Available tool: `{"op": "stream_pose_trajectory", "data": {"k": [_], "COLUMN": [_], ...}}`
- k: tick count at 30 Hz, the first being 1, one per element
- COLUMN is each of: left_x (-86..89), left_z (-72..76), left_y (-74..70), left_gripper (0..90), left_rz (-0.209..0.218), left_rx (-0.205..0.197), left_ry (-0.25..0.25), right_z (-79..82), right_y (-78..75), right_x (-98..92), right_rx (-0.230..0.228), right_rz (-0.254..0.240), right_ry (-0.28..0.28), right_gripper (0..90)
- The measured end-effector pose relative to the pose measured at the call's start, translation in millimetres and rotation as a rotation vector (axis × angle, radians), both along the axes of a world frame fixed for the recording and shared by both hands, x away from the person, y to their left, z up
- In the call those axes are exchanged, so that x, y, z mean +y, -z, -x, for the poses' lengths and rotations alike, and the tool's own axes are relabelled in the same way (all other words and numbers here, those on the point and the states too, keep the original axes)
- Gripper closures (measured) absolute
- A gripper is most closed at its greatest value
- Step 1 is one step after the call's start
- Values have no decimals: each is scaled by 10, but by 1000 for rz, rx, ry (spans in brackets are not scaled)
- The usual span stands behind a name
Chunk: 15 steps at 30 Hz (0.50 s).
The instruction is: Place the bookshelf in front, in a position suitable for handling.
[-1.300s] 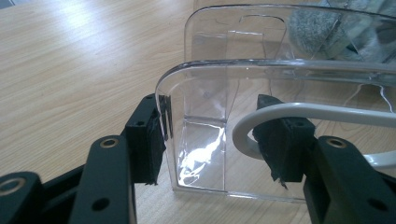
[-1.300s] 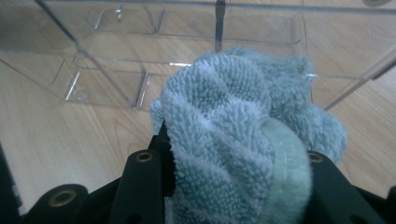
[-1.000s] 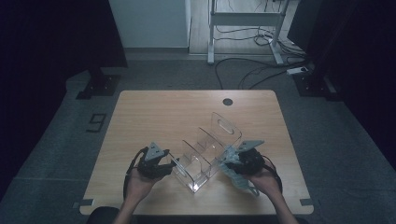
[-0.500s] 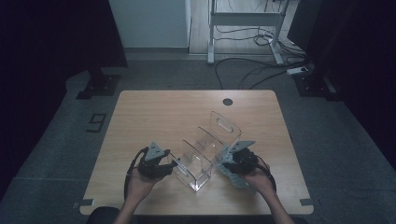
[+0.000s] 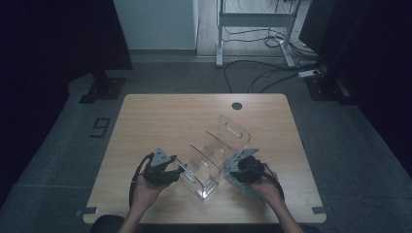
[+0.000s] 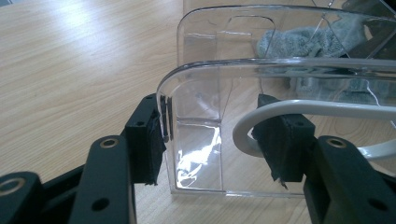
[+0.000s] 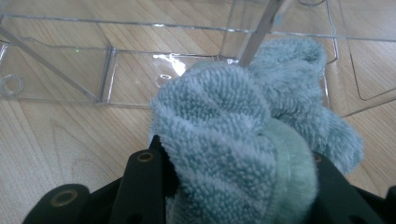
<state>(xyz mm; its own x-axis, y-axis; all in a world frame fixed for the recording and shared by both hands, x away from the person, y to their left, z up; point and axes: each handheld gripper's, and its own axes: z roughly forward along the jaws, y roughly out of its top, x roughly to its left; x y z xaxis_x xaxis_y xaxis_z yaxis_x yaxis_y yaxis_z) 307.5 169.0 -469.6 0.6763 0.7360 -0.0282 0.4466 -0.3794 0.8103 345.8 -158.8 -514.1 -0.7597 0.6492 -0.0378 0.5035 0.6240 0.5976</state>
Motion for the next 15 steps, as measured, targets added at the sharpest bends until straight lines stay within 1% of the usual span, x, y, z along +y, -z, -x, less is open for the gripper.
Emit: {"op": "stream_pose_trajectory", "data": {"k": [3, 7, 15], "left_x": [2, 6, -1], "left_z": [-7, -17, -23], "left_y": [0, -2, 0], "left_gripper": [455, 455, 455], "left_rz": [0, -3, -10], "left_rx": [-1, 1, -4], "left_ry": [-10, -18, -28], "right_z": [5, 17, 112], "right_y": [-11, -60, -245], "right_x": [-3, -52, -265], "right_rx": [-1, 5, -6], "right_rz": [2, -16, -69], "right_ry": [-1, 3, 26], "right_gripper": [606, 607, 608]}}
